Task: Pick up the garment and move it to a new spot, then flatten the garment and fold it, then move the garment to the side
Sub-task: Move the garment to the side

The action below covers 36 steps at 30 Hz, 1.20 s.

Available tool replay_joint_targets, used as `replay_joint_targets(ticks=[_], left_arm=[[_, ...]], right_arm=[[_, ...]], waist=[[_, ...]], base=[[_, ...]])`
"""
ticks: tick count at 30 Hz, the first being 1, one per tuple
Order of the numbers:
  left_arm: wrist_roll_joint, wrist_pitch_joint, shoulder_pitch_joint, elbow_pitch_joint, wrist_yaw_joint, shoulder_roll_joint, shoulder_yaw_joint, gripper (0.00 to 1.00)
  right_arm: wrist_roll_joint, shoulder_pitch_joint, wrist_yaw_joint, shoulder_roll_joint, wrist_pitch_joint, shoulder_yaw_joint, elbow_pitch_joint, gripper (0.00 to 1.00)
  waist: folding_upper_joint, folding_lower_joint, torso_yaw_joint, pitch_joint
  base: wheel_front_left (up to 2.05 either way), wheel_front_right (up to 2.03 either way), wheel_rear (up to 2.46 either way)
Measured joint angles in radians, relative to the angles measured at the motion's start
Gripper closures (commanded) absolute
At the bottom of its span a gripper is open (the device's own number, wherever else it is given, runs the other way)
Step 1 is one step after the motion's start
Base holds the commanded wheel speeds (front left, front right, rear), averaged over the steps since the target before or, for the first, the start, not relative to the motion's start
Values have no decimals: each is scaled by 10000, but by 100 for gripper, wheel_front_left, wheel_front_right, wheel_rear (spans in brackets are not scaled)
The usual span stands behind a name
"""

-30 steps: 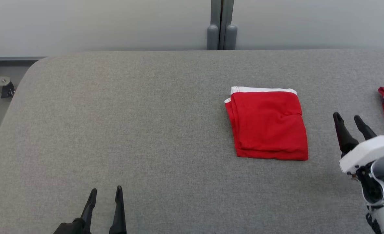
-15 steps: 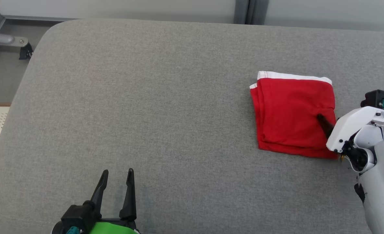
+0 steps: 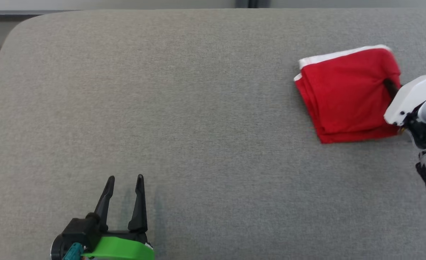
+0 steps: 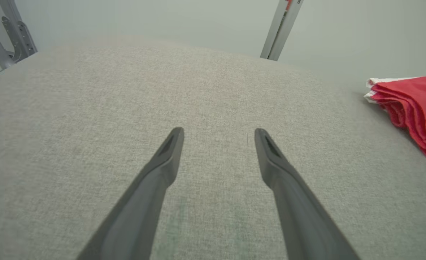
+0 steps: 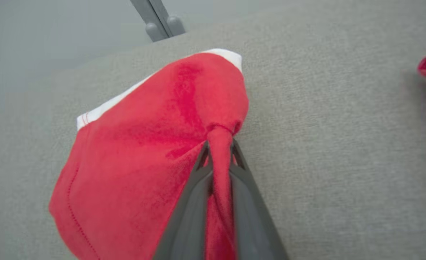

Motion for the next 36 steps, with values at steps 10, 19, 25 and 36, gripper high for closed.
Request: replay_joint_targets(ticks=[10, 19, 25, 36], left_arm=[[274, 0, -826, -84, -146, -8, -98, 0], [671, 2, -915, 173, -385, -8, 397, 0], [650, 0, -1023, 228, -439, -10, 397, 0], [328, 0, -409, -573, -173, -6, 857, 0]], right_arm=[[431, -785, 0, -2397, 1469, 107, -869, 100], [-583, -800, 0, -3313, 1896, -663, -489, 85], [-2376, -994, -2, -3254, -10, -1423, -104, 0], [-3026, 524, 0, -2477, -3503, -1227, -1822, 0]], waist=[[0, 0, -1673, 661], [0, 0, -2142, 1646], [0, 0, -1954, 1842], [0, 0, -1745, 847]], base=[[0, 0, 0], [0, 0, 0], [0, 0, 0], [0, 0, 0]])
